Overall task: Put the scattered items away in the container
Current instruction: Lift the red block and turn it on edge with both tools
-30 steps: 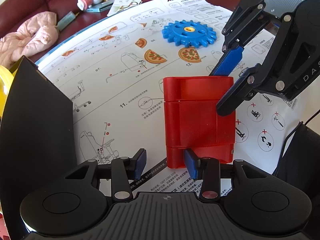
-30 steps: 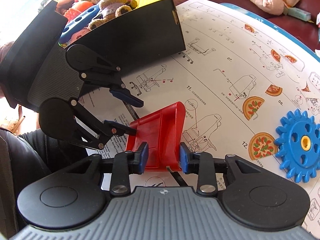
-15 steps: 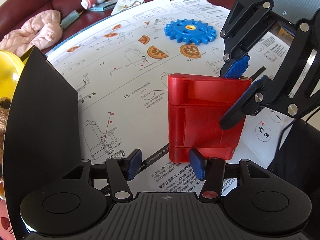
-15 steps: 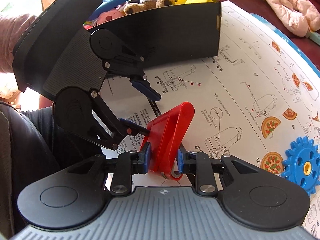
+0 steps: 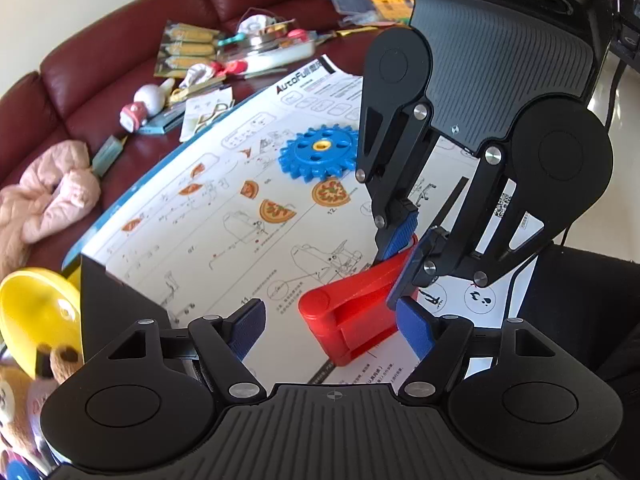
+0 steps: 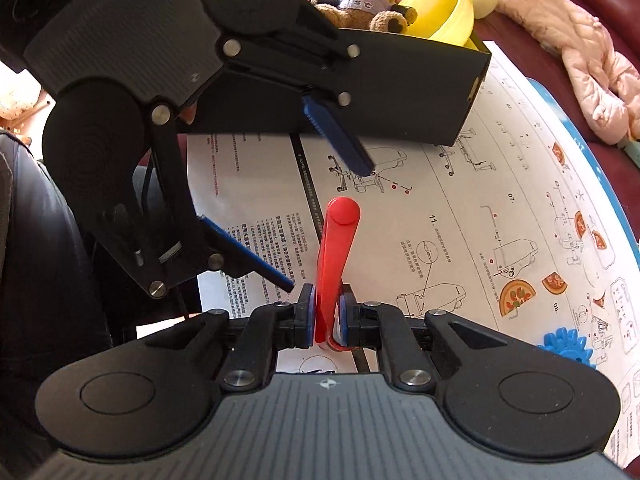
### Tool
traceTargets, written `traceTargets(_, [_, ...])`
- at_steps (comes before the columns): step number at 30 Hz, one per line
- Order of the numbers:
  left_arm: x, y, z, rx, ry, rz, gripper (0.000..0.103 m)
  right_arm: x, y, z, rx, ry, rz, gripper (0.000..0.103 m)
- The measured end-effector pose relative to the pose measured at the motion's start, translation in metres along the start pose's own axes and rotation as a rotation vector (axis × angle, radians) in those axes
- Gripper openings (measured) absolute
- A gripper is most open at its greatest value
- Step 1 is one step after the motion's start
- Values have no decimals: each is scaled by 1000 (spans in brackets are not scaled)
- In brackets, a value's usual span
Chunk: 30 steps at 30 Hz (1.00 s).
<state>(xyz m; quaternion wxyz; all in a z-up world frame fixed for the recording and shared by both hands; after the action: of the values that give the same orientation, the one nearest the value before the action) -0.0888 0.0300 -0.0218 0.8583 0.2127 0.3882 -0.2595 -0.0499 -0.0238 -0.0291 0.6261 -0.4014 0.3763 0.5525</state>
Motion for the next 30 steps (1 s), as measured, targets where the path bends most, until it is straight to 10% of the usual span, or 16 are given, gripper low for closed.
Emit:
traceTargets(4, [12,-6,7,105,20,-34,76,0,-2,-2,-1,0,-3,14])
traceTargets(12, [25,-1,1,50,62,-107,21,-3,-14,-16,91,-39,-10,24])
traceTargets(17, [35,-1,-4,29,106,-117,14,-14,-23,-21,174,-97,-6,35])
traceTargets(21, [40,-5,-5,29,117,-114,14,-15,-22,-26,162,-92,-32,54])
traceTargets(30, [43,-8,0,15,54,-99,49,-3,-19,-24,120,-78,-37,55])
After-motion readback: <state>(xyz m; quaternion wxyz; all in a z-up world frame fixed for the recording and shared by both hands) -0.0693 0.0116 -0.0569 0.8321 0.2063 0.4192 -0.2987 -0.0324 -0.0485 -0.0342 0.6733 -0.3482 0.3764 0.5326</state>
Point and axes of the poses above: each gripper's, at about its wrist camera, not at the fingertips, and x roughly the way its jaws point, y to its left, z to its top, the point moved 3 cm from there along x, roughly the way its jaws point, and after that the axes turned 2 degrees about -z, right-handed, at the moved point
